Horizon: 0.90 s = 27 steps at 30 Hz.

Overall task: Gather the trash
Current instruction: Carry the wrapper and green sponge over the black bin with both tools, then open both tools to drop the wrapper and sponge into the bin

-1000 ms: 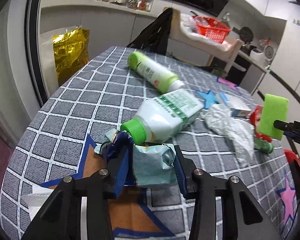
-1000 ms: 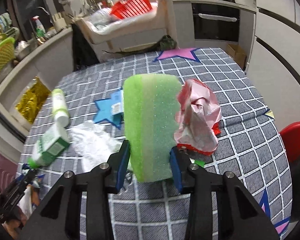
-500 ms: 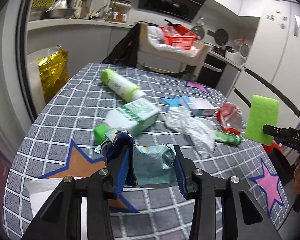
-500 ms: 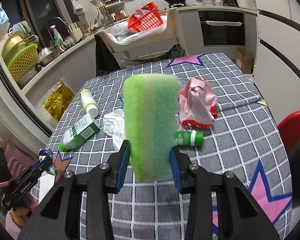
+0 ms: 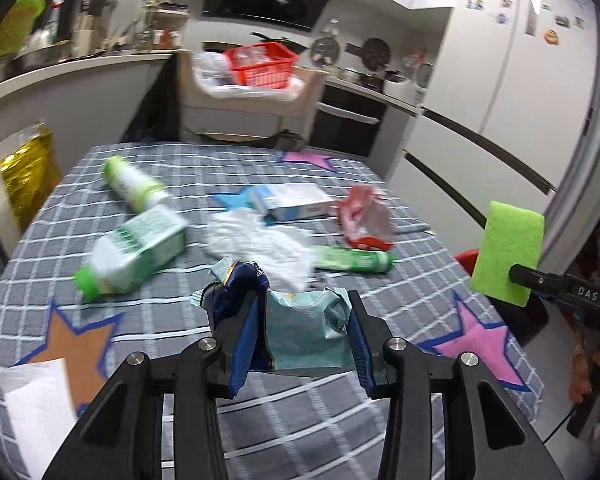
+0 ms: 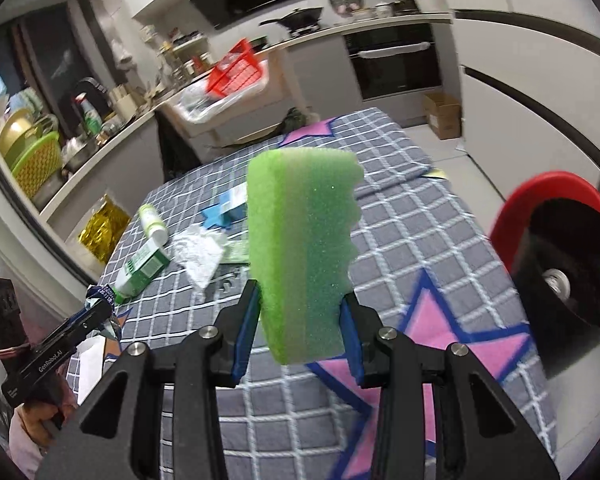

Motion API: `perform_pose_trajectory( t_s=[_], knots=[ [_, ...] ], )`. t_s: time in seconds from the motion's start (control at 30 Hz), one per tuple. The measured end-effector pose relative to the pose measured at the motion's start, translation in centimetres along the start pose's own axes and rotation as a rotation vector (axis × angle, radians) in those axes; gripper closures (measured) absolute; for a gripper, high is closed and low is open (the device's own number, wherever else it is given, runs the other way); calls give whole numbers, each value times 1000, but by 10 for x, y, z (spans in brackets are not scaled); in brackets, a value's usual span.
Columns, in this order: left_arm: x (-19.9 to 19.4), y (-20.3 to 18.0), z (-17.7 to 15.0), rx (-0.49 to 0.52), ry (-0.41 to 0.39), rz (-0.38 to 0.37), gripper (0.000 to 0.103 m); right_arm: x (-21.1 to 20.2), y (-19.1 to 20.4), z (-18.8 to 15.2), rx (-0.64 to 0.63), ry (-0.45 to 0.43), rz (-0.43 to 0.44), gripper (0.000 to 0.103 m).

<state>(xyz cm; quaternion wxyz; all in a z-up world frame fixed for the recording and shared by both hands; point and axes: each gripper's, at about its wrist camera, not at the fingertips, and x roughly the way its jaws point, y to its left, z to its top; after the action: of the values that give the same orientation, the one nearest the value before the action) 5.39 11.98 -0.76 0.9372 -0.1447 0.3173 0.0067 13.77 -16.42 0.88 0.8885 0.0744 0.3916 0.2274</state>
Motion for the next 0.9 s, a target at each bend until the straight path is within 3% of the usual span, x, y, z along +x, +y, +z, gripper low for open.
perform_pose_trajectory(
  t_s=[0.53, 0.9],
  knots=[
    [45, -180, 13, 250, 80, -253, 0, -67, -141, -13, 234, -71, -197, 64],
    [87, -294, 11, 388, 159, -377, 0, -76, -218, -14, 330, -58, -284, 64]
  ],
)
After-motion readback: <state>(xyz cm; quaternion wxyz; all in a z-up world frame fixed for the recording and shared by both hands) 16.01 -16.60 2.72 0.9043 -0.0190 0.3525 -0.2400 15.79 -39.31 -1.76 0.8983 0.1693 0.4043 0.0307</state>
